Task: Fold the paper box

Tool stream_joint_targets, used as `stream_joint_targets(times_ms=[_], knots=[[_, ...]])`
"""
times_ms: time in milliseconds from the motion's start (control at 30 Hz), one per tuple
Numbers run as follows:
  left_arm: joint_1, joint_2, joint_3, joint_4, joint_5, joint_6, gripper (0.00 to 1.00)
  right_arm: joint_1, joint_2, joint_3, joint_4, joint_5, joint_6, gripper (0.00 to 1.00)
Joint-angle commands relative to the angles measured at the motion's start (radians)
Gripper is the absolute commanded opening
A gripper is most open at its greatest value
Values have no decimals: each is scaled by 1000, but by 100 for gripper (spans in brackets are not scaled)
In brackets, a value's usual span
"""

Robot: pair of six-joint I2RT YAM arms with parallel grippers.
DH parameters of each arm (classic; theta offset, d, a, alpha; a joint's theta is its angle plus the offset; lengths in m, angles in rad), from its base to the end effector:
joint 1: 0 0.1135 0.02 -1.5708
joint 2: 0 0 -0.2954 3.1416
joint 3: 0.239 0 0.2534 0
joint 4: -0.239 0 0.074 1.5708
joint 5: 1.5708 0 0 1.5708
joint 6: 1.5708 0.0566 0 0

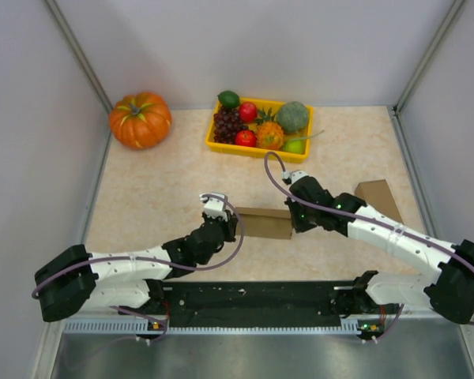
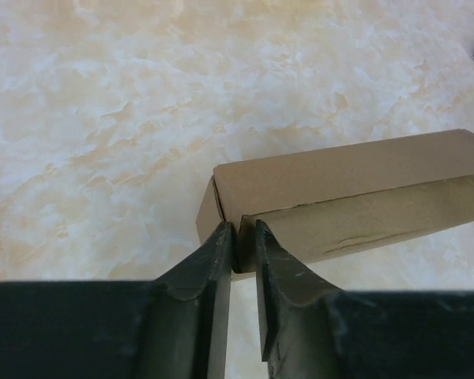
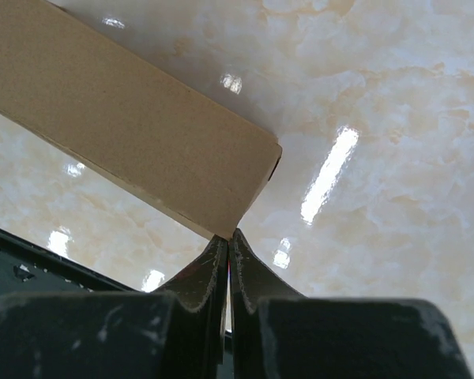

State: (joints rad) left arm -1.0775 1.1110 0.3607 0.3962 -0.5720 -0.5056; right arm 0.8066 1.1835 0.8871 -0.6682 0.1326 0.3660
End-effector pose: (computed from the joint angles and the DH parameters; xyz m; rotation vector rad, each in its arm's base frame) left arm 0.1330 -0.1827 0.2121 0.1595 1.8954 -0.5383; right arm 0.1684 0.1649 0.2656 -0.5054 2.4994 0.3001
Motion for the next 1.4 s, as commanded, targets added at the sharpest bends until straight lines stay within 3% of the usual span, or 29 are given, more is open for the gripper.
stream_joint_targets(times_ms=[0,67,133,233,333,533,700,767,933,1233,1367], knots=[[-4,45,14,-3,-26,35,16,5,-39,-8,105,-9,7,0],[-2,59,14,7,-52,50,8,5,-50,-19,105,50,11,1],[-4,61,21,4,-52,65,4,6,-70,-33,125,90,10,14],[-4,55,32,-23,-43,56,3,14,-131,-95,189,162,-5,29],[-4,35,37,-45,-23,45,3,20,-186,-166,280,185,-4,35],[-4,23,53,-85,-11,35,5,26,-208,-234,386,223,-30,40],[-4,0,67,-123,7,10,13,49,-196,-286,473,269,-38,41],[-4,-8,61,-119,12,3,20,54,-193,-304,504,285,-47,38],[-4,4,60,-89,6,16,38,62,-188,-278,468,305,-53,17],[14,52,55,-16,-3,33,54,62,-176,-192,328,263,-21,2],[31,85,72,-20,7,36,59,62,-151,-125,263,234,1,0]])
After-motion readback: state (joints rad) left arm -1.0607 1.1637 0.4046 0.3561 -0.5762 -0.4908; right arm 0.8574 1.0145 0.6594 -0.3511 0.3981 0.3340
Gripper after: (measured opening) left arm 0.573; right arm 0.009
